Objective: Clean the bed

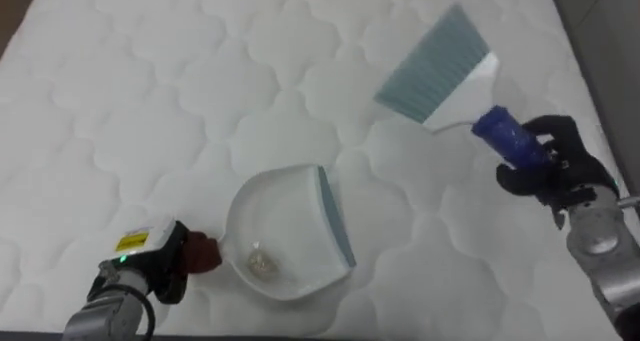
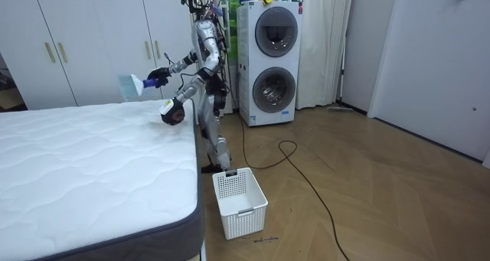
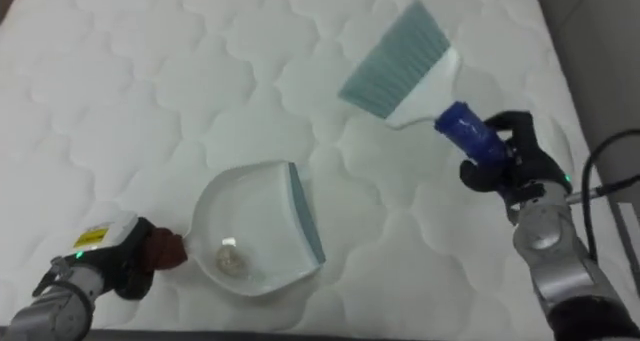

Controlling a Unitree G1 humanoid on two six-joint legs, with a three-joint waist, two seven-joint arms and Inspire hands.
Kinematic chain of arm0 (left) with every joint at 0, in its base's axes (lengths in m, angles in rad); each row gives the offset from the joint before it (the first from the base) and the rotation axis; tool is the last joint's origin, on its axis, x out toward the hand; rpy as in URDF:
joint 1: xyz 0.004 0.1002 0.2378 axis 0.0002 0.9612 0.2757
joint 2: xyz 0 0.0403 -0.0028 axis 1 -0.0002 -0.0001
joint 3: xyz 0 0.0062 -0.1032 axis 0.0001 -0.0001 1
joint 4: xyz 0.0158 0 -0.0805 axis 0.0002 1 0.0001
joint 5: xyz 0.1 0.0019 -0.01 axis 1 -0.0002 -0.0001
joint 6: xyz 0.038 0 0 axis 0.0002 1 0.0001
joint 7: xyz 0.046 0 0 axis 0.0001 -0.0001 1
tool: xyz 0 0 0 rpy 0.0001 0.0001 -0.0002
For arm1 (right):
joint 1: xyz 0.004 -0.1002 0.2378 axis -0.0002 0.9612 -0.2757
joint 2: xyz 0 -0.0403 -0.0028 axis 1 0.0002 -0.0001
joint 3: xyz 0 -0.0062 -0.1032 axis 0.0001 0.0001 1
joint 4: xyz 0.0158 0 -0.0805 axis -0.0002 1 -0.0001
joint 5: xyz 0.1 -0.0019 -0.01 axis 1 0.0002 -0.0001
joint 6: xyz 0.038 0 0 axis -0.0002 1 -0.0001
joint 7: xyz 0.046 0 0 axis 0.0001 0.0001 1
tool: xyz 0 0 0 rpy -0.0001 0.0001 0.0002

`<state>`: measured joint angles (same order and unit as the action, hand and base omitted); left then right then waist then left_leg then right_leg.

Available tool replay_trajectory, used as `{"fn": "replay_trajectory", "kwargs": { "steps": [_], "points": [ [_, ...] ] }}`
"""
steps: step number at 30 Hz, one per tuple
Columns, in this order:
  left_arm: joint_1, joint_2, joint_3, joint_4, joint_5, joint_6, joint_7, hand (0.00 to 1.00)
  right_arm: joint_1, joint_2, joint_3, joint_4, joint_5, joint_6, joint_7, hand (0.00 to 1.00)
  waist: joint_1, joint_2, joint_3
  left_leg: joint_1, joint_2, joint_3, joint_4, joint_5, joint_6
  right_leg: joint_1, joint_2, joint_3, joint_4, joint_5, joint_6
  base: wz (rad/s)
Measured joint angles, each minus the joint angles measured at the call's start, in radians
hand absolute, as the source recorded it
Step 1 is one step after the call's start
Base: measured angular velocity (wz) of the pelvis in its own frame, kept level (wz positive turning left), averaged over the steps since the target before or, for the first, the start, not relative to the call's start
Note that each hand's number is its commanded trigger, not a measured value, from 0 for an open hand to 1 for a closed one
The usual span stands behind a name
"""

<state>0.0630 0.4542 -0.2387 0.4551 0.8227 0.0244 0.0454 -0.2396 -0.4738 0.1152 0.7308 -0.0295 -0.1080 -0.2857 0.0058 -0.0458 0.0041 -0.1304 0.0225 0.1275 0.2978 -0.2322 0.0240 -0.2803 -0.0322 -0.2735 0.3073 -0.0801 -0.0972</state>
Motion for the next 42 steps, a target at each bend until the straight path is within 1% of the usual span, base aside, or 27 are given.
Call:
{"fn": "replay_trajectory", "kwargs": {
  "steps": [2, 5, 9, 11, 12, 14, 15, 16, 17, 18, 19, 20, 21, 23, 26, 27, 28, 31, 32, 34, 35, 36, 37, 39, 40, 41, 42],
  "points": [
    [0.024, 0.001, 0.008, -0.049, 0.001, -0.001, -0.027, 1.00, 0.030, 0.000, -0.019, -0.001, 0.042, 0.002, -0.004, 0.00, -0.001, 0.000, -0.0003, 0.028, -0.001, -0.006, -0.016, 0.000, 0.000, 0.022, 0.000, -0.001, 0.001, -0.008, 0.003, 0.10],
    [0.054, 0.000, 0.013, -0.085, 0.001, 0.005, -0.049, 1.00, 0.070, 0.001, -0.021, -0.004, 0.077, 0.002, -0.009, 0.00, -0.001, 0.000, -0.0005, 0.070, 0.000, -0.019, -0.031, -0.002, -0.003, 0.063, 0.004, -0.006, -0.002, -0.020, 0.006, 0.08],
    [0.064, -0.003, 0.024, -0.097, 0.001, 0.013, -0.078, 1.00, 0.084, 0.003, -0.028, -0.024, 0.105, 0.001, -0.027, 0.00, -0.002, 0.001, -0.0015, 0.089, 0.003, -0.033, -0.026, -0.004, -0.007, 0.092, 0.004, -0.023, -0.001, -0.033, 0.004, 0.12],
    [0.074, -0.013, 0.042, -0.111, 0.001, 0.018, -0.088, 1.00, 0.085, 0.004, -0.033, -0.046, 0.119, -0.002, -0.045, 0.00, -0.003, 0.001, -0.0015, 0.089, 0.006, -0.047, -0.011, -0.006, -0.010, 0.110, -0.002, -0.055, -0.004, -0.038, -0.001, 0.26],
    [0.074, -0.013, 0.042, -0.113, 0.001, 0.019, -0.094, 1.00, 0.086, 0.006, -0.033, -0.048, 0.124, -0.002, -0.047, 0.00, -0.004, 0.002, -0.0012, 0.087, 0.008, -0.048, -0.001, -0.007, -0.013, 0.118, -0.002, -0.062, -0.007, -0.040, -0.001, 0.37],
    [0.074, -0.018, 0.040, -0.112, -0.003, 0.020, -0.103, 1.00, 0.091, 0.028, -0.028, -0.063, 0.154, -0.002, -0.063, 0.00, -0.006, 0.002, -0.0011, 0.085, 0.019, -0.037, 0.033, -0.012, -0.020, 0.150, -0.003, -0.092, -0.012, -0.052, -0.003, 0.46],
    [0.074, -0.022, 0.040, -0.112, -0.003, 0.022, -0.103, 1.00, 0.091, 0.035, -0.029, -0.066, 0.158, -0.002, -0.067, 0.00, -0.013, 0.002, -0.0010, 0.082, 0.020, -0.033, 0.042, -0.012, -0.020, 0.155, -0.003, -0.098, -0.013, -0.056, -0.002, 0.57],
    [0.074, -0.035, 0.040, -0.112, -0.003, 0.023, -0.103, 1.00, 0.093, 0.042, -0.029, -0.077, 0.168, -0.002, -0.075, 0.00, -0.026, 0.005, -0.0009, 0.071, 0.026, -0.010, 0.054, -0.012, -0.020, 0.166, -0.010, -0.125, -0.014, -0.063, -0.002, 0.73],
    [0.073, -0.050, 0.040, -0.113, -0.003, 0.022, -0.103, 1.00, 0.093, 0.045, -0.030, -0.085, 0.189, -0.007, -0.086, 0.00, -0.040, 0.014, 0.0010, 0.058, 0.044, 0.071, 0.064, -0.012, -0.019, 0.174, -0.020, -0.169, -0.017, -0.068, -0.002, 0.80],
    [0.073, -0.054, 0.040, -0.113, -0.003, 0.020, -0.103, 1.00, 0.093, 0.048, -0.030, -0.088, 0.200, -0.007, -0.093, 0.00, -0.046, 0.018, 0.0006, 0.052, 0.057, 0.122, 0.065, -0.012, -0.019, 0.175, -0.024, -0.188, -0.017, -0.073, -0.002, 0.90],
    [0.073, -0.057, 0.040, -0.113, -0.003, 0.019, -0.103, 1.00, 0.094, 0.060, -0.031, -0.091, 0.223, -0.007, -0.109, 0.00, -0.057, 0.020, 0.0002, 0.042, 0.078, 0.205, 0.065, -0.008, -0.009, 0.176, -0.033, -0.222, -0.014, -0.080, 0.000, 0.76],
    [0.074, -0.059, 0.040, -0.113, -0.003, 0.020, -0.104, 1.00, 0.094, 0.071, -0.031, -0.093, 0.233, -0.007, -0.121, 0.00, -0.060, 0.021, 0.0003, 0.032, 0.089, 0.236, 0.068, -0.004, -0.005, 0.177, -0.039, -0.249, -0.013, -0.082, 0.002, 0.67],
    [0.075, -0.060, 0.040, -0.113, -0.003, 0.021, -0.105, 1.00, 0.095, 0.074, -0.031, -0.094, 0.233, -0.007, -0.123, 0.00, -0.062, 0.021, 0.0003, 0.028, 0.089, 0.236, 0.069, -0.001, -0.004, 0.177, -0.040, -0.256, -0.013, -0.083, 0.003, 0.47],
    [0.080, -0.078, 0.040, -0.114, -0.003, 0.021, -0.106, 1.00, 0.131, 0.078, -0.055, -0.129, 0.235, -0.007, -0.127, 0.00, -0.063, 0.027, 0.0011, 0.018, 0.086, 0.212, 0.068, 0.003, -0.005, 0.193, -0.051, -0.301, -0.017, -0.086, 0.009, 0.56],
    [0.080, -0.090, 0.040, -0.136, -0.002, 0.021, -0.106, 1.00, 0.155, 0.084, -0.073, -0.165, 0.237, -0.007, -0.145, 0.00, -0.062, 0.035, -0.0001, 0.007, 0.086, 0.210, 0.063, 0.012, 0.000, 0.196, -0.061, -0.322, -0.016, -0.085, 0.022, 0.52],
    [0.080, -0.091, 0.040, -0.139, -0.002, 0.021, -0.107, 1.00, 0.157, 0.086, -0.073, -0.170, 0.238, -0.007, -0.144, 0.00, -0.061, 0.037, -0.0013, 0.005, 0.085, 0.208, 0.063, 0.013, 0.001, 0.196, -0.063, -0.326, -0.014, -0.085, 0.025, 0.27],
    [0.080, -0.091, 0.041, -0.149, -0.001, 0.020, -0.106, 1.00, 0.165, 0.088, -0.073, -0.189, 0.244, -0.007, -0.138, 0.00, -0.055, 0.041, -0.0042, 0.001, 0.083, 0.198, 0.063, 0.021, 0.003, 0.198, -0.066, -0.335, -0.012, -0.088, 0.035, 0.22],
    [0.080, -0.091, 0.043, -0.166, -0.003, 0.017, -0.105, 1.00, 0.163, 0.090, -0.071, -0.198, 0.254, -0.005, -0.126, 0.00, -0.046, 0.043, -0.0055, -0.003, 0.077, 0.186, 0.062, 0.022, 0.004, 0.201, -0.076, -0.352, -0.004, -0.094, 0.048, 0.20],
    [0.080, -0.091, 0.043, -0.165, -0.005, 0.016, -0.105, 1.00, 0.162, 0.090, -0.068, -0.198, 0.257, -0.003, -0.118, 0.00, -0.045, 0.044, -0.0053, -0.004, 0.071, 0.176, 0.062, 0.023, 0.006, 0.203, -0.083, -0.365, 0.003, -0.098, 0.055, 0.25],
    [0.079, -0.090, 0.044, -0.165, -0.006, 0.014, -0.105, 1.00, 0.162, 0.094, -0.058, -0.198, 0.257, 0.002, -0.113, 0.00, -0.039, 0.045, -0.0050, -0.007, 0.069, 0.170, 0.063, 0.032, 0.013, 0.210, -0.091, -0.389, 0.008, -0.097, 0.061, 0.24],
    [0.079, -0.091, 0.050, -0.166, -0.005, 0.007, -0.105, 1.00, 0.162, 0.100, -0.058, -0.201, 0.260, 0.011, -0.110, 0.00, -0.027, 0.045, -0.0048, -0.009, 0.067, 0.167, 0.063, 0.033, 0.015, 0.212, -0.097, -0.396, 0.020, -0.099, 0.078, 0.19],
    [0.079, -0.091, 0.054, -0.166, -0.005, 0.003, -0.105, 1.00, 0.162, 0.102, -0.058, -0.202, 0.265, 0.015, -0.108, 0.00, -0.022, 0.045, -0.0049, -0.010, 0.064, 0.161, 0.063, 0.033, 0.017, 0.213, -0.100, -0.398, 0.024, -0.099, 0.084, 0.28],
    [0.079, -0.092, 0.064, -0.168, -0.004, -0.002, -0.105, 1.00, 0.162, 0.106, -0.059, -0.209, 0.276, 0.022, -0.104, 0.00, -0.022, 0.043, -0.0040, -0.016, 0.051, 0.135, 0.063, 0.037, 0.024, 0.214, -0.107, -0.400, 0.033, -0.100, 0.094, 0.50],
    [0.079, -0.094, 0.077, -0.172, 0.005, -0.005, -0.106, 1.00, 0.162, 0.109, -0.061, -0.222, 0.286, 0.039, -0.099, 0.00, -0.026, 0.044, -0.0037, -0.025, 0.026, 0.087, 0.063, 0.045, 0.037, 0.218, -0.123, -0.400, 0.055, -0.097, 0.100, 0.72],
    [0.078, -0.091, 0.081, -0.184, 0.014, -0.004, -0.107, 1.00, 0.163, 0.109, -0.062, -0.234, 0.287, 0.047, -0.095, 0.00, -0.039, 0.043, -0.0032, -0.034, -0.001, 0.035, 0.063, 0.054, 0.049, 0.221, -0.129, -0.375, 0.065, -0.097, 0.101, 1.13],
    [0.076, -0.090, 0.081, -0.199, 0.013, -0.004, -0.108, 1.00, 0.162, 0.109, -0.067, -0.236, 0.289, 0.047, -0.090, 0.00, -0.053, 0.040, -0.0010, -0.037, -0.037, -0.033, 0.057, 0.069, 0.064, 0.223, -0.125, -0.291, 0.078, -0.097, 0.100, 1.30],
    [0.076, -0.090, 0.081, -0.205, 0.013, -0.007, -0.108, 1.00, 0.163, 0.109, -0.068, -0.236, 0.295, 0.047, -0.087, 0.00, -0.062, 0.038, -0.0008, -0.037, -0.059, -0.076, 0.054, 0.072, 0.067, 0.226, -0.118, -0.236, 0.082, -0.097, 0.100, 1.46]
  ]
}}
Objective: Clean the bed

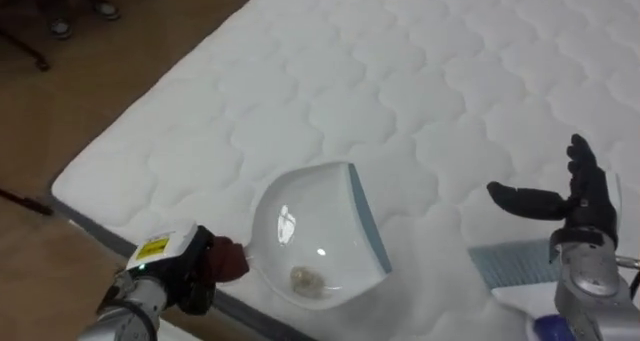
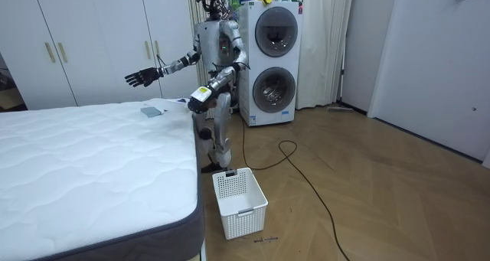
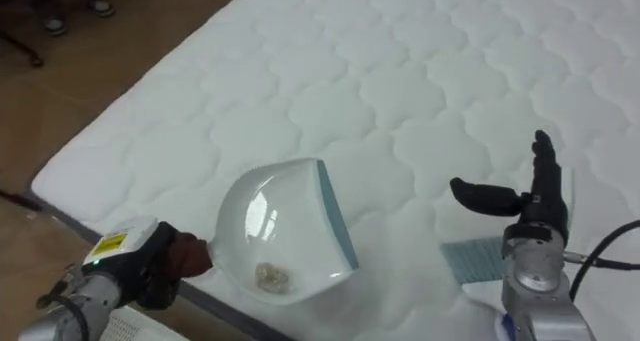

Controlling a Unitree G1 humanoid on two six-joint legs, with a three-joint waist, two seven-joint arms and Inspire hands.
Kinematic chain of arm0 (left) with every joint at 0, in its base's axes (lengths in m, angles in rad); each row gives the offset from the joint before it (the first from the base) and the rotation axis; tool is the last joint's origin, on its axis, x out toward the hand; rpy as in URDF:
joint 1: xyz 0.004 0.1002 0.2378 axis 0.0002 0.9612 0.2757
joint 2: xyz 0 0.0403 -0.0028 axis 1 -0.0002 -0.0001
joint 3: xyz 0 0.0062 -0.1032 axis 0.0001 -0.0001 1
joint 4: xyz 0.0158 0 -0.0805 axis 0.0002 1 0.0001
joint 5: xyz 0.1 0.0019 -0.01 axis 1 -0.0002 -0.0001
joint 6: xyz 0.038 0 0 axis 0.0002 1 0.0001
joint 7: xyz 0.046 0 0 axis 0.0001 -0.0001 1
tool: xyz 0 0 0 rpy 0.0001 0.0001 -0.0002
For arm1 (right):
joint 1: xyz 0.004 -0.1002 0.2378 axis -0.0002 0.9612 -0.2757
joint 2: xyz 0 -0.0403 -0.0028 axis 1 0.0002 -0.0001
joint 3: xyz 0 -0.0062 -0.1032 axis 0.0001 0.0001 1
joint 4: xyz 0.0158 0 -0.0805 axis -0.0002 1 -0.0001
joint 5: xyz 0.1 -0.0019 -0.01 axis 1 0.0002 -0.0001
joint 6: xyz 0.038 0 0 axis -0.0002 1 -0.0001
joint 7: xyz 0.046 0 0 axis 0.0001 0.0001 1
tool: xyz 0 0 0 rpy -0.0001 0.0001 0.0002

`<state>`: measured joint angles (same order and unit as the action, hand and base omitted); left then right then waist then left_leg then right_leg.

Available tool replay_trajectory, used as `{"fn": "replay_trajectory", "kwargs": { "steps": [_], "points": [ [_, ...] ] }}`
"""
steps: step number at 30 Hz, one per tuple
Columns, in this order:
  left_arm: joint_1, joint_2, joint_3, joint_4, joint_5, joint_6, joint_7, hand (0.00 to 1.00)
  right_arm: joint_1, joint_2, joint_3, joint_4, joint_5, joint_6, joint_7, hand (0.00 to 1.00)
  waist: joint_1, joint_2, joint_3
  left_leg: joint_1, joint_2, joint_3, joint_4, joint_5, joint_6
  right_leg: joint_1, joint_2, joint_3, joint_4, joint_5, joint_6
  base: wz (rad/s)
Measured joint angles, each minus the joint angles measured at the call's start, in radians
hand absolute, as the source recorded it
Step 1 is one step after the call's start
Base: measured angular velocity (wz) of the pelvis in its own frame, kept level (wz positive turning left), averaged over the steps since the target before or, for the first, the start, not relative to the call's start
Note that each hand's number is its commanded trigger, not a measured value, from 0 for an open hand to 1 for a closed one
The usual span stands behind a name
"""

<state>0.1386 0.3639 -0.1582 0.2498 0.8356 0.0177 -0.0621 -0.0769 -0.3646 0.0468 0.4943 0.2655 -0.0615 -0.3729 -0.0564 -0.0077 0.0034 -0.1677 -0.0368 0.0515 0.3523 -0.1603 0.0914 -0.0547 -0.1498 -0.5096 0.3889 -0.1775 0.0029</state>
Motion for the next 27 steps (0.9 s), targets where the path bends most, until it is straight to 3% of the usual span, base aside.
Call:
{"fn": "replay_trajectory", "kwargs": {
  "steps": [2, 3, 5, 7, 9, 10, 11, 12, 13, 15, 16, 18, 19, 22, 24, 25, 26, 27],
  "points": [
    [-0.002, 0.001, 0.000, -0.023, -0.001, -0.010, 0.001, 1.00, 0.001, 0.004, -0.004, -0.016, 0.001, -0.002, 0.012, 0.00, -0.021, -0.002, 0.0008, 0.000, -0.093, -0.197, -0.016, 0.032, 0.016, -0.001, 0.050, 0.216, -0.031, -0.010, 0.010, 1.34],
    [-0.003, 0.001, 0.000, -0.025, -0.002, -0.012, 0.001, 1.00, 0.002, 0.005, -0.004, -0.020, 0.001, -0.002, 0.013, 0.00, -0.020, 0.000, 0.0014, 0.001, -0.110, -0.247, -0.019, 0.040, 0.017, -0.001, 0.071, 0.255, -0.046, -0.011, 0.007, 1.13],
    [-0.005, 0.006, 0.000, -0.027, -0.003, -0.012, 0.001, 1.00, 0.020, 0.012, -0.004, -0.050, 0.004, -0.003, 0.005, 0.00, -0.018, 0.001, 0.0011, 0.006, -0.147, -0.423, -0.028, 0.080, 0.010, -0.006, 0.155, 0.360, -0.105, -0.006, 0.000, 1.22],
    [-0.005, 0.005, 0.000, -0.027, -0.001, -0.011, 0.001, 1.00, 0.030, 0.013, -0.005, -0.075, 0.004, -0.004, -0.015, 0.00, -0.020, -0.011, 0.0012, 0.010, -0.173, -0.513, -0.020, 0.101, 0.003, -0.020, 0.187, 0.416, -0.119, -0.001, -0.005, 1.33],
    [-0.005, 0.004, -0.002, -0.027, 0.004, -0.012, 0.001, 1.00, 0.030, 0.014, -0.005, -0.082, 0.003, -0.017, -0.028, 0.00, -0.018, -0.033, 0.0027, 0.002, -0.200, -0.517, -0.002, 0.108, -0.001, -0.012, 0.170, 0.437, -0.135, 0.023, -0.010, 1.16],
    [-0.005, -0.004, -0.002, -0.027, 0.004, -0.012, 0.001, 1.00, 0.029, 0.013, -0.010, -0.085, 0.003, -0.029, -0.031, 0.00, -0.014, -0.034, 0.0048, -0.015, -0.195, -0.474, 0.015, 0.106, -0.004, -0.006, 0.162, 0.415, -0.130, 0.039, -0.015, 1.01],
    [-0.011, -0.015, -0.001, -0.027, 0.003, -0.019, 0.001, 1.00, 0.029, 0.013, -0.027, -0.092, 0.004, -0.036, -0.033, 0.00, -0.010, -0.017, 0.0143, -0.038, -0.146, -0.361, 0.021, 0.104, -0.004, -0.006, 0.152, 0.374, -0.131, 0.038, -0.014, 0.95],
    [-0.012, -0.018, -0.001, -0.027, 0.003, -0.023, 0.001, 1.00, 0.031, 0.013, -0.030, -0.095, 0.004, -0.036, -0.034, 0.00, -0.001, -0.015, 0.0169, -0.051, -0.123, -0.304, 0.024, 0.101, -0.007, -0.015, 0.146, 0.366, -0.126, 0.036, -0.011, 0.57],
    [-0.012, -0.019, 0.000, -0.027, 0.006, -0.028, 0.001, 1.00, 0.040, 0.016, -0.030, -0.102, 0.003, -0.036, -0.029, 0.00, 0.027, -0.009, 0.0130, -0.068, -0.100, -0.233, 0.026, 0.076, -0.021, -0.037, 0.131, 0.363, -0.096, 0.023, -0.006, 0.16],
    [-0.011, -0.019, 0.018, -0.027, 0.013, -0.028, 0.000, 1.00, 0.046, 0.023, -0.027, -0.110, 0.003, -0.036, -0.008, 0.00, 0.065, -0.014, 0.0119, -0.074, -0.112, -0.230, 0.013, 0.073, -0.025, -0.059, 0.119, 0.366, -0.061, 0.010, -0.001, 0.02],
    [-0.011, -0.020, 0.036, -0.028, 0.022, -0.028, 0.000, 1.00, 0.050, 0.025, -0.027, -0.116, 0.003, -0.036, 0.008, 0.00, 0.081, -0.023, 0.0106, -0.071, -0.125, -0.251, 0.001, 0.076, -0.030, -0.060, 0.118, 0.370, -0.065, 0.008, 0.000, 0.18],
    [-0.006, -0.019, 0.056, -0.028, 0.023, -0.028, 0.000, 1.00, 0.057, 0.025, -0.027, -0.124, 0.001, -0.036, 0.018, 0.00, 0.090, -0.038, 0.0078, -0.058, -0.142, -0.290, -0.011, 0.086, -0.043, -0.042, 0.123, 0.371, -0.083, 0.009, 0.000, 0.33],
    [0.001, -0.020, 0.068, -0.028, 0.023, -0.028, 0.001, 1.00, 0.061, 0.025, -0.027, -0.124, -0.003, -0.037, 0.018, 0.00, 0.093, -0.049, 0.0022, -0.049, -0.153, -0.314, -0.011, 0.088, -0.043, -0.029, 0.132, 0.373, -0.090, 0.011, -0.004, 0.45],
    [0.005, -0.020, 0.079, -0.028, 0.023, -0.028, 0.002, 1.00, 0.058, 0.025, -0.028, -0.124, -0.004, -0.060, 0.013, 0.00, 0.095, -0.054, -0.0021, -0.049, -0.169, -0.367, 0.012, 0.088, -0.038, -0.009, 0.148, 0.369, -0.097, 0.015, -0.013, 0.47],
    [0.008, -0.026, 0.077, -0.027, 0.023, -0.030, 0.002, 1.00, 0.058, 0.025, -0.027, -0.118, -0.005, -0.079, 0.012, 0.00, 0.094, -0.044, 0.0031, -0.050, -0.174, -0.391, 0.030, 0.089, -0.039, 0.017, 0.155, 0.351, -0.098, 0.014, -0.019, 0.53],
    [0.008, -0.034, 0.077, -0.027, 0.028, -0.029, 0.002, 1.00, 0.058, 0.025, -0.028, -0.112, -0.010, -0.085, 0.005, 0.00, 0.083, -0.034, 0.0099, -0.058, -0.175, -0.394, 0.031, 0.093, -0.046, 0.029, 0.149, 0.315, -0.103, 0.013, -0.022, 0.88],
    [0.008, -0.045, 0.076, -0.025, 0.032, -0.030, 0.002, 1.00, 0.062, 0.026, -0.028, -0.111, -0.024, -0.089, -0.005, 0.00, 0.058, -0.025, 0.0152, -0.079, -0.154, -0.330, 0.028, 0.102, -0.059, 0.039, 0.126, 0.258, -0.118, 0.000, -0.032, 1.00],
    [0.007, -0.047, 0.075, -0.025, 0.032, -0.031, 0.001, 1.00, 0.065, 0.027, -0.028, -0.111, -0.030, -0.091, -0.011, 0.00, 0.042, -0.026, 0.0179, -0.093, -0.123, -0.258, 0.028, 0.102, -0.062, 0.036, 0.111, 0.227, -0.116, -0.008, -0.029, 1.26]
  ]
}}
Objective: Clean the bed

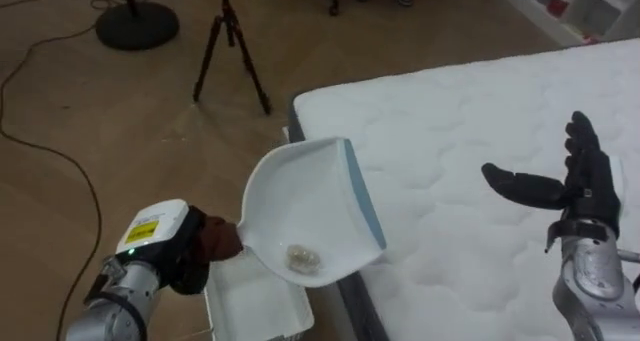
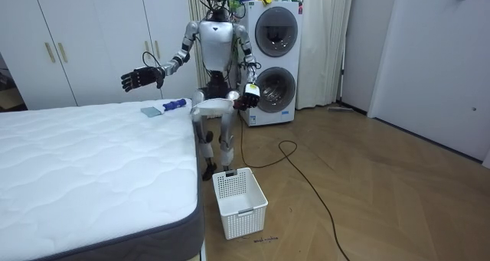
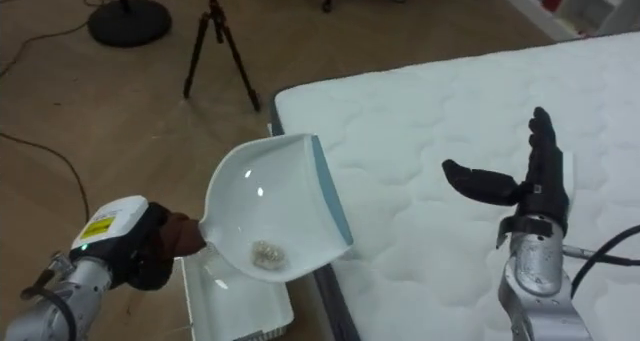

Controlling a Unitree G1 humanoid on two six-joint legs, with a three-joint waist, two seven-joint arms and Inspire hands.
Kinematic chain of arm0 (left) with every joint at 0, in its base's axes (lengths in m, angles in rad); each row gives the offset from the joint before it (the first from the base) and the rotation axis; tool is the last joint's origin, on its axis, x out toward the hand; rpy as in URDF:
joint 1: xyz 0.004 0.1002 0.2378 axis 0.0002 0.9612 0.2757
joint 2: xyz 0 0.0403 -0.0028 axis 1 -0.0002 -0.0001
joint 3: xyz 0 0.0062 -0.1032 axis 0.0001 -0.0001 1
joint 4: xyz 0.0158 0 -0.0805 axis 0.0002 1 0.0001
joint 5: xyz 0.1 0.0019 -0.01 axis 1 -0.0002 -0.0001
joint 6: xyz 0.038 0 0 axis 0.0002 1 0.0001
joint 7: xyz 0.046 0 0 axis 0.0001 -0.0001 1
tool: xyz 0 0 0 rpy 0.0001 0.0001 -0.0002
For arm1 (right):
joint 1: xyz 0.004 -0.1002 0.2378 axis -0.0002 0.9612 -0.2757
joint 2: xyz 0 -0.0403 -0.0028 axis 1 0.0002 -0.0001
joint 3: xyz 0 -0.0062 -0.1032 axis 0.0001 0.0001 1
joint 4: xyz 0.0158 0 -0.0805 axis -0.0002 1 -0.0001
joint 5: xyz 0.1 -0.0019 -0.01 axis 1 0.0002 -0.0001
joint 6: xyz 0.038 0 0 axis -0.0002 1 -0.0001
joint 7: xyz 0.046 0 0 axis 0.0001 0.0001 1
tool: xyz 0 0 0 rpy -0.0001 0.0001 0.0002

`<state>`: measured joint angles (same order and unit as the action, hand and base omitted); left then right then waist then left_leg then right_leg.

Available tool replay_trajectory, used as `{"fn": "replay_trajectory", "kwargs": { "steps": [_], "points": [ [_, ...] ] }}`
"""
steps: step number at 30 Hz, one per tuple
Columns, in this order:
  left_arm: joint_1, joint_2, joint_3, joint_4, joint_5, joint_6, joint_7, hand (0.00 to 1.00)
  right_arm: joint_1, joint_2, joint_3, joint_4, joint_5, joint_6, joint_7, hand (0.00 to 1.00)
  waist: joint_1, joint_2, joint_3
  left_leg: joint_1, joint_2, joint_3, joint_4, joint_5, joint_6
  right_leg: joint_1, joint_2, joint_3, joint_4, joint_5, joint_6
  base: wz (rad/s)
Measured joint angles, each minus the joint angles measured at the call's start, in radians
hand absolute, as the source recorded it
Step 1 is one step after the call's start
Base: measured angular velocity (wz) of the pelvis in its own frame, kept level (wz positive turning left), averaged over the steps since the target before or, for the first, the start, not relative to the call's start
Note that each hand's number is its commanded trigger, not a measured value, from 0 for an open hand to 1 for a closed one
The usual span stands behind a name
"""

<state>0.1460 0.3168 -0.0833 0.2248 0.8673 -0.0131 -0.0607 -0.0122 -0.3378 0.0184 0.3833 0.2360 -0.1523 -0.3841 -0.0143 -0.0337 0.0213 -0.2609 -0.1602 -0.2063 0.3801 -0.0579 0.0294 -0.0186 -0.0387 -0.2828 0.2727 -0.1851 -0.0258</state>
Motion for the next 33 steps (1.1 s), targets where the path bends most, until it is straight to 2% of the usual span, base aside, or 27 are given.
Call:
{"fn": "replay_trajectory", "kwargs": {
  "steps": [1, 2, 3, 4, 5, 6, 8, 10, 12, 14, 16, 18, 19, 20, 21, 22, 24, 26, 27, 28, 29, 33],
  "points": [
    [0.000, -0.005, -0.005, 0.002, -0.001, -0.002, -0.003, 1.00, 0.008, 0.006, -0.004, 0.002, -0.002, 0.000, -0.010, 0.00, -0.027, 0.011, 0.0003, -0.034, 0.091, 0.188, 0.041, -0.033, 0.005, -0.008, -0.026, -0.070, 0.015, -0.017, 0.013, 0.90],
    [0.003, -0.008, -0.018, 0.005, -0.009, -0.002, -0.009, 1.00, 0.017, 0.017, -0.006, 0.012, -0.001, 0.000, -0.011, 0.00, -0.027, 0.011, 0.0004, -0.035, 0.173, 0.285, 0.107, -0.096, 0.001, -0.018, -0.051, -0.093, 0.063, -0.050, 0.034, 0.74],
    [0.004, -0.011, -0.022, 0.006, -0.012, -0.003, -0.012, 1.00, 0.022, 0.021, -0.006, 0.013, -0.001, 0.001, -0.009, 0.00, -0.025, 0.017, -0.0014, -0.034, 0.198, 0.314, 0.139, -0.130, -0.018, -0.023, -0.071, -0.104, 0.096, -0.070, 0.046, 0.34],
    [0.005, -0.017, -0.032, 0.007, -0.012, -0.004, -0.013, 1.00, 0.028, 0.028, -0.004, 0.017, -0.001, 0.002, 0.003, 0.00, -0.021, 0.018, 0.0010, -0.032, 0.187, 0.337, 0.154, -0.161, -0.021, -0.033, -0.099, -0.106, 0.164, -0.102, 0.067, 0.20],
    [0.010, -0.013, -0.034, 0.007, -0.011, -0.004, -0.013, 1.00, 0.036, 0.043, -0.002, 0.028, -0.001, 0.004, 0.029, 0.00, -0.007, 0.002, -0.0004, -0.014, 0.155, 0.332, 0.139, -0.160, 0.001, -0.034, -0.119, -0.086, 0.190, -0.113, 0.076, 0.22],
    [0.011, -0.009, -0.034, 0.007, -0.011, -0.005, -0.013, 1.00, 0.036, 0.051, -0.001, 0.038, 0.000, 0.005, 0.039, 0.00, -0.006, -0.006, -0.0019, -0.008, 0.143, 0.328, 0.130, -0.157, 0.008, -0.031, -0.123, -0.078, 0.191, -0.114, 0.079, 0.31],
    [0.011, 0.006, -0.034, 0.007, -0.011, -0.009, -0.013, 1.00, 0.035, 0.062, -0.001, 0.051, 0.001, 0.011, 0.063, 0.00, -0.004, -0.019, -0.0069, -0.006, 0.112, 0.301, 0.120, -0.150, 0.051, -0.027, -0.134, -0.077, 0.195, -0.110, 0.089, 0.46],
    [0.012, 0.012, -0.034, 0.006, -0.010, -0.009, -0.013, 1.00, 0.035, 0.062, -0.001, 0.067, -0.001, 0.011, 0.069, 0.00, 0.001, -0.016, -0.0070, -0.002, 0.099, 0.281, 0.122, -0.150, 0.078, -0.016, -0.135, -0.077, 0.198, -0.109, 0.091, 0.40],
    [0.011, 0.022, -0.033, 0.005, -0.011, -0.010, -0.012, 1.00, 0.031, 0.061, -0.002, 0.096, -0.003, 0.010, 0.069, 0.00, 0.006, -0.010, -0.0063, -0.002, 0.089, 0.261, 0.130, -0.157, 0.089, -0.016, -0.140, -0.078, 0.228, -0.107, 0.092, 0.41],
    [0.009, 0.028, -0.033, 0.005, -0.016, -0.011, -0.012, 1.00, 0.028, 0.061, -0.002, 0.139, -0.002, 0.011, 0.068, 0.00, 0.003, -0.001, -0.0051, 0.002, 0.071, 0.247, 0.143, -0.166, 0.105, -0.027, -0.167, -0.079, 0.302, -0.112, 0.101, 0.39],
    [0.007, 0.031, -0.033, 0.005, -0.033, -0.017, -0.014, 1.00, 0.028, 0.062, 0.000, 0.147, -0.002, 0.011, 0.068, 0.00, 0.008, 0.011, -0.0052, 0.004, 0.058, 0.242, 0.152, -0.179, 0.120, -0.055, -0.189, -0.066, 0.388, -0.109, 0.100, 0.19],
    [-0.004, 0.043, -0.034, 0.005, -0.035, -0.031, -0.021, 1.00, 0.028, 0.064, 0.002, 0.147, -0.004, 0.011, 0.069, 0.00, 0.007, 0.015, -0.0030, 0.011, 0.039, 0.231, 0.159, -0.188, 0.123, -0.090, -0.215, -0.039, 0.488, -0.095, 0.099, 0.22],
    [-0.012, 0.050, -0.035, 0.005, -0.035, -0.037, -0.029, 1.00, 0.027, 0.064, 0.001, 0.147, -0.005, 0.011, 0.070, 0.00, -0.001, 0.019, -0.0019, 0.020, 0.027, 0.210, 0.160, -0.195, 0.133, -0.123, -0.225, -0.016, 0.552, -0.071, 0.090, 0.40],
    [-0.021, 0.054, -0.035, 0.005, -0.035, -0.039, -0.035, 1.00, 0.027, 0.064, 0.001, 0.147, -0.005, 0.011, 0.070, 0.00, -0.007, 0.028, 0.0027, 0.028, 0.025, 0.191, 0.159, -0.197, 0.136, -0.153, -0.217, 0.026, 0.585, -0.059, 0.089, 0.38],
    [-0.027, 0.055, -0.035, 0.005, -0.035, -0.040, -0.035, 1.00, 0.026, 0.064, 0.001, 0.147, -0.005, 0.011, 0.071, 0.00, -0.006, 0.031, 0.0027, 0.028, 0.025, 0.187, 0.157, -0.197, 0.136, -0.176, -0.205, 0.046, 0.589, -0.061, 0.092, 0.33],
    [-0.044, 0.055, -0.036, 0.005, -0.035, -0.040, -0.038, 1.00, 0.018, 0.063, 0.001, 0.146, -0.005, 0.011, 0.073, 0.00, -0.006, 0.039, 0.0072, 0.028, 0.025, 0.175, 0.156, -0.197, 0.135, -0.217, -0.192, 0.067, 0.579, -0.077, 0.095, 0.34],
    [-0.057, 0.054, -0.041, 0.005, -0.035, -0.041, -0.044, 1.00, 0.014, 0.063, 0.004, 0.146, -0.005, 0.011, 0.077, 0.00, -0.013, 0.043, 0.0062, 0.033, 0.025, 0.158, 0.152, -0.193, 0.132, -0.258, -0.167, 0.087, 0.494, -0.084, 0.095, 0.40],
    [-0.065, 0.054, -0.040, 0.005, -0.033, -0.040, -0.064, 1.00, 0.013, 0.061, 0.004, 0.147, -0.006, 0.011, 0.079, 0.00, -0.029, 0.044, 0.0039, 0.042, 0.019, 0.123, 0.150, -0.198, 0.120, -0.259, -0.137, 0.089, 0.316, -0.064, 0.085, 0.44],
    [-0.065, 0.055, -0.039, 0.005, -0.033, -0.040, -0.065, 1.00, 0.011, 0.060, 0.003, 0.147, -0.007, 0.011, 0.078, 0.00, -0.034, 0.044, 0.0030, 0.042, 0.017, 0.112, 0.149, -0.200, 0.116, -0.257, -0.128, 0.092, 0.274, -0.048, 0.082, 0.52],
    [-0.066, 0.056, -0.039, 0.005, -0.031, -0.040, -0.071, 1.00, 0.011, 0.059, 0.002, 0.147, -0.010, 0.011, 0.079, 0.00, -0.041, 0.039, -0.0006, 0.043, 0.006, 0.091, 0.143, -0.204, 0.110, -0.253, -0.113, 0.103, 0.221, 0.007, 0.076, 0.54],
    [-0.065, 0.053, -0.041, 0.007, -0.031, -0.037, -0.078, 1.00, 0.011, 0.054, 0.001, 0.147, -0.011, 0.011, 0.079, 0.00, -0.047, 0.039, -0.0031, 0.048, 0.004, 0.077, 0.133, -0.207, 0.104, -0.244, -0.098, 0.116, 0.216, 0.035, 0.075, 0.49],
    [-0.071, 0.071, -0.038, 0.008, -0.029, -0.034, -0.088, 1.00, -0.010, 0.052, 0.003, 0.143, -0.010, 0.011, 0.094, 0.00, -0.043, 0.042, -0.0043, 0.046, 0.040, 0.088, 0.118, -0.220, 0.080, -0.238, -0.082, 0.089, 0.202, 0.018, 0.054, 0.16]
  ]
}}
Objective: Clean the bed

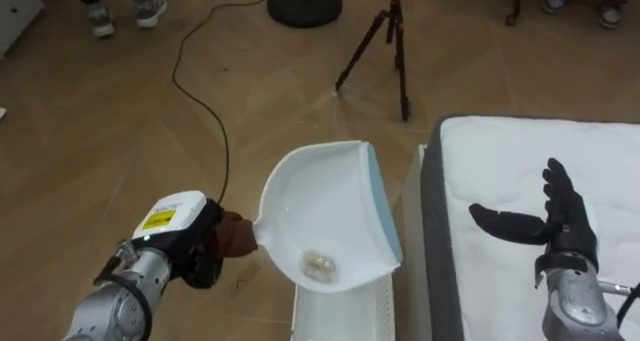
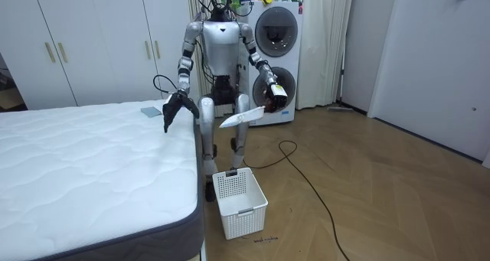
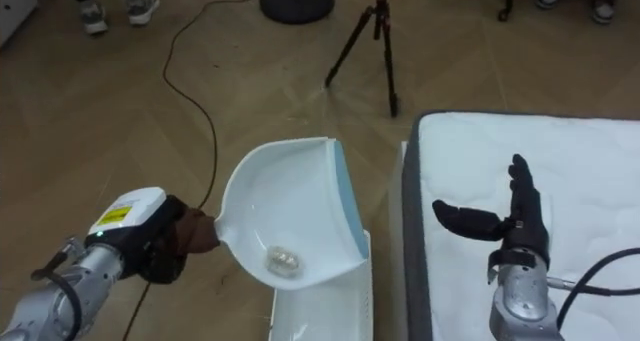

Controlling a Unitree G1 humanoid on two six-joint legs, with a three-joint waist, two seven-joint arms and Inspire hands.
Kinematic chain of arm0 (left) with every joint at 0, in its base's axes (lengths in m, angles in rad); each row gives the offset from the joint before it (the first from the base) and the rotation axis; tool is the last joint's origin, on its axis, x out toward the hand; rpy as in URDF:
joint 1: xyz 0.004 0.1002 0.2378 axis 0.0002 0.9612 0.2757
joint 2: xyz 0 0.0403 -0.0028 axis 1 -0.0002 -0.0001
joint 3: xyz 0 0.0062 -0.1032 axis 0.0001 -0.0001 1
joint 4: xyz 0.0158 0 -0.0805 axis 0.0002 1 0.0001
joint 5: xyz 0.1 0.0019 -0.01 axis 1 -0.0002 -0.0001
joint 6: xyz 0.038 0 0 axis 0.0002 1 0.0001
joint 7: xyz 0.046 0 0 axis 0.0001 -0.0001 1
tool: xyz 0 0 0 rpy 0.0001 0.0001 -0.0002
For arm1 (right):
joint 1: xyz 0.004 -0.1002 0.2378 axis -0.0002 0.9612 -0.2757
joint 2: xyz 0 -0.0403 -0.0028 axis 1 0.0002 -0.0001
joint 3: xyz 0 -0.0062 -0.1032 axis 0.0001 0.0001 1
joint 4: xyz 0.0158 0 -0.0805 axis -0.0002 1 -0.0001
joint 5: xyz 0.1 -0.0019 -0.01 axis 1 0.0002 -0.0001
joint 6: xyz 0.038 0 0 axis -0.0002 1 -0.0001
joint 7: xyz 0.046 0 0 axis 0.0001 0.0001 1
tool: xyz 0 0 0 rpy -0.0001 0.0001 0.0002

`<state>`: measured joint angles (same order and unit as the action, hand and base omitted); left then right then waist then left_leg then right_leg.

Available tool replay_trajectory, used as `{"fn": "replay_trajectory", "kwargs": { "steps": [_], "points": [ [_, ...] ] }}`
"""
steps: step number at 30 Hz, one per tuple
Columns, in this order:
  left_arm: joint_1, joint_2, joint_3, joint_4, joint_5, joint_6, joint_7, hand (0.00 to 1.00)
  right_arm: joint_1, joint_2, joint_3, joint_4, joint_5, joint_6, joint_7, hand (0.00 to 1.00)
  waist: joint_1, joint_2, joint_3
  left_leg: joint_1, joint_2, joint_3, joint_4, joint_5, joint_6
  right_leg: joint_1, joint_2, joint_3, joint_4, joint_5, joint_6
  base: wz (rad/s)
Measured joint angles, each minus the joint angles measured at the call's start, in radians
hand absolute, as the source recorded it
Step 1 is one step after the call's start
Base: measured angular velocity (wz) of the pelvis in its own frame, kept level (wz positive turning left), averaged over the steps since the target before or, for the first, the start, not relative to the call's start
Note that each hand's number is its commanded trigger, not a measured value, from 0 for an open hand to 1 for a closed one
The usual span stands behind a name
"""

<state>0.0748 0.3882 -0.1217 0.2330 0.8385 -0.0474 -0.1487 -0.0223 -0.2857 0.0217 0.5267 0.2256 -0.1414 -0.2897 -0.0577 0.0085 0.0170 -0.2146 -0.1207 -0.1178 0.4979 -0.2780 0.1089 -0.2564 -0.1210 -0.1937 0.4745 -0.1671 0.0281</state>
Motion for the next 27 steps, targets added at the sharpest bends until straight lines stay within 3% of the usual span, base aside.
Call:
{"fn": "replay_trajectory", "kwargs": {
  "steps": [4, 5, 7, 13, 18, 20, 24, 27],
  "points": [
    [-0.022, 0.009, 0.000, 0.040, 0.053, 0.009, -0.015, 1.00, -0.005, -0.001, -0.002, -0.005, -0.001, 0.000, 0.021, 0.00, 0.007, 0.003, 0.0016, -0.015, 0.034, 0.046, 0.008, -0.013, -0.022, -0.006, 0.020, -0.004, -0.003, -0.023, -0.015, 0.10],
    [-0.037, 0.014, -0.001, 0.076, 0.059, 0.012, -0.015, 1.00, -0.008, -0.001, 0.000, 0.006, -0.002, -0.004, 0.021, 0.00, 0.007, 0.003, 0.0033, -0.017, 0.044, 0.079, 0.022, -0.016, -0.026, -0.009, 0.024, -0.003, 0.010, -0.035, -0.016, 0.18],
    [-0.057, 0.020, -0.004, 0.128, 0.067, 0.016, -0.015, 1.00, -0.021, -0.001, 0.001, 0.040, -0.007, -0.014, 0.025, 0.00, 0.005, 0.008, 0.0059, -0.022, 0.049, 0.105, 0.035, -0.018, -0.029, -0.017, 0.022, -0.001, 0.032, -0.050, -0.020, 0.06],
    [-0.148, 0.060, -0.040, 0.183, 0.080, 0.028, -0.012, 1.00, -0.118, -0.003, 0.003, 0.188, -0.035, -0.028, 0.031, 0.00, -0.014, 0.045, 0.0273, -0.119, 0.054, 0.137, 0.056, -0.022, -0.027, -0.132, 0.000, 0.004, 0.109, -0.062, -0.034, 0.09],
    [-0.233, 0.084, -0.092, 0.261, 0.083, 0.017, -0.011, 1.00, -0.130, -0.021, 0.035, 0.205, -0.035, -0.030, 0.023, 0.00, -0.028, 0.070, 0.0269, -0.175, 0.050, 0.170, 0.071, -0.015, -0.020, -0.210, -0.016, 0.023, 0.157, -0.071, -0.046, -0.05],
    [-0.257, 0.099, -0.122, 0.281, 0.087, 0.016, -0.010, 1.00, -0.134, -0.029, 0.036, 0.218, -0.036, -0.031, 0.012, 0.00, -0.041, 0.084, 0.0223, -0.192, 0.047, 0.180, 0.073, -0.011, -0.021, -0.237, -0.020, 0.034, 0.171, -0.074, -0.047, -0.08],
    [-0.270, 0.113, -0.154, 0.287, 0.117, 0.018, -0.011, 1.00, -0.134, -0.039, 0.037, 0.227, -0.045, -0.033, 0.004, 0.00, -0.062, 0.104, 0.0239, -0.211, 0.045, 0.196, 0.072, -0.009, -0.022, -0.271, -0.022, 0.052, 0.186, -0.076, -0.048, -0.10],
    [-0.322, 0.114, -0.193, 0.354, 0.118, 0.027, -0.013, 1.00, -0.133, -0.031, 0.061, 0.242, -0.044, -0.033, 0.000, 0.00, -0.078, 0.111, 0.0250, -0.235, 0.045, 0.202, 0.076, -0.009, -0.022, -0.298, -0.022, 0.057, 0.195, -0.076, -0.048, -0.02]
  ]
}}
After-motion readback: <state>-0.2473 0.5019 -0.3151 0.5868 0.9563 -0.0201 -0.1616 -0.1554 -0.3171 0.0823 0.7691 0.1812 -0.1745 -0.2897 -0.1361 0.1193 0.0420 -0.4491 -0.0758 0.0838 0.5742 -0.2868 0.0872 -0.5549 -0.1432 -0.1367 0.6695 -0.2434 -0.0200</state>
